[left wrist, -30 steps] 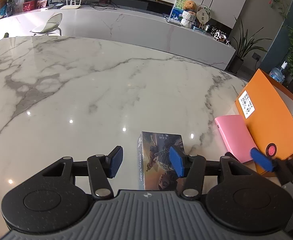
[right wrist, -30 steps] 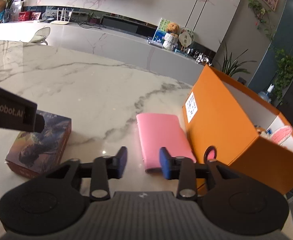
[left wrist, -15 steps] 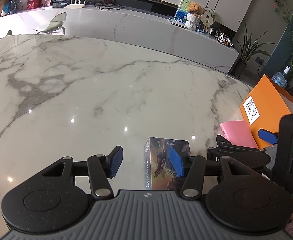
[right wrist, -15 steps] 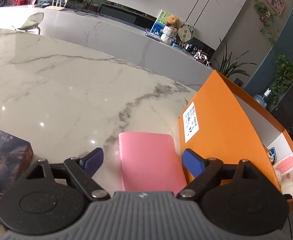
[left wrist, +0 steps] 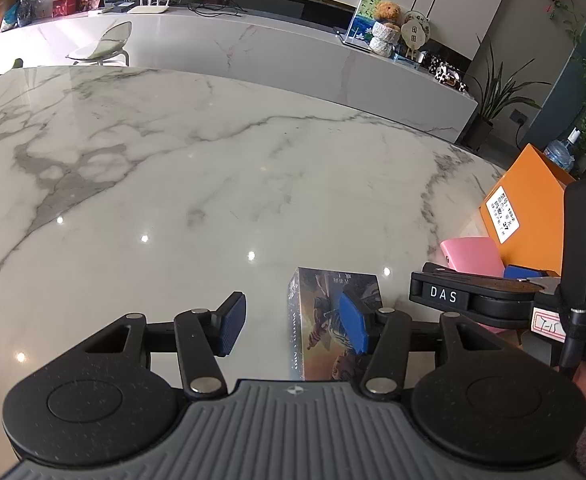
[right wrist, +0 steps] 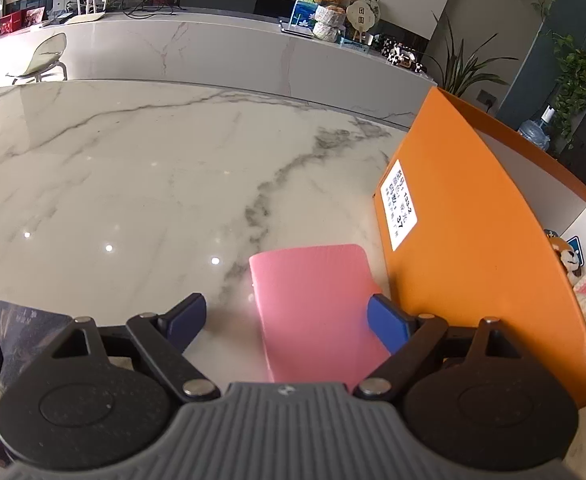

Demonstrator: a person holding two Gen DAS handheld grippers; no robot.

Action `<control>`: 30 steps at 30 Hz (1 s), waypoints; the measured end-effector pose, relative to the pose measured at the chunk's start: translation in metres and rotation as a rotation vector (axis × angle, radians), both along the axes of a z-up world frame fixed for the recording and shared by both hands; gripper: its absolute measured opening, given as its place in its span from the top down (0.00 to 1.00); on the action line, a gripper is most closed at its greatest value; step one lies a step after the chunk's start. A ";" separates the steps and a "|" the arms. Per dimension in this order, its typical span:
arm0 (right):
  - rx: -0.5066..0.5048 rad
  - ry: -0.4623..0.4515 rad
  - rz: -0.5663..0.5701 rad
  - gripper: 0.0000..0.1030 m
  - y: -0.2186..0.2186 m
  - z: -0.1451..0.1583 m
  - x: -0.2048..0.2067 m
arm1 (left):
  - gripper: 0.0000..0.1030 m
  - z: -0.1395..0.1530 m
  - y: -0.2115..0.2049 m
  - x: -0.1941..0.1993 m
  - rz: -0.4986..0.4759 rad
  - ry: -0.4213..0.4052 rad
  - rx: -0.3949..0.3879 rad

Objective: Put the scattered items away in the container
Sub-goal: 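Hold the card deck with the left tool while the right tool approaches the pink wallet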

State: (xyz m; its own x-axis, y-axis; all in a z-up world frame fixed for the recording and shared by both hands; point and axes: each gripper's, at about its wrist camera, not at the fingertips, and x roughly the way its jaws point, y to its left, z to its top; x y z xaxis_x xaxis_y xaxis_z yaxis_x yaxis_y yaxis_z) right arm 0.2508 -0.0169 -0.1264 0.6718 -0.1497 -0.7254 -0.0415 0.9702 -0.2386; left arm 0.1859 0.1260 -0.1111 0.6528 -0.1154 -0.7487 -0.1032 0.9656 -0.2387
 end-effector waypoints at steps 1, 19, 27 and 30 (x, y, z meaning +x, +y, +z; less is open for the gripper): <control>0.004 0.006 0.006 0.14 0.000 0.000 -0.002 | 0.41 0.000 0.000 -0.001 -0.001 -0.001 -0.001; 0.144 -0.013 0.093 0.45 -0.008 0.014 -0.069 | 0.41 0.003 -0.004 -0.007 -0.009 -0.012 0.009; 0.089 -0.156 0.063 0.48 -0.019 0.016 -0.114 | 0.22 0.004 -0.020 -0.010 -0.094 -0.060 -0.032; 0.068 -0.187 0.069 0.48 -0.023 0.016 -0.124 | 0.15 -0.001 -0.028 -0.010 -0.091 -0.033 -0.028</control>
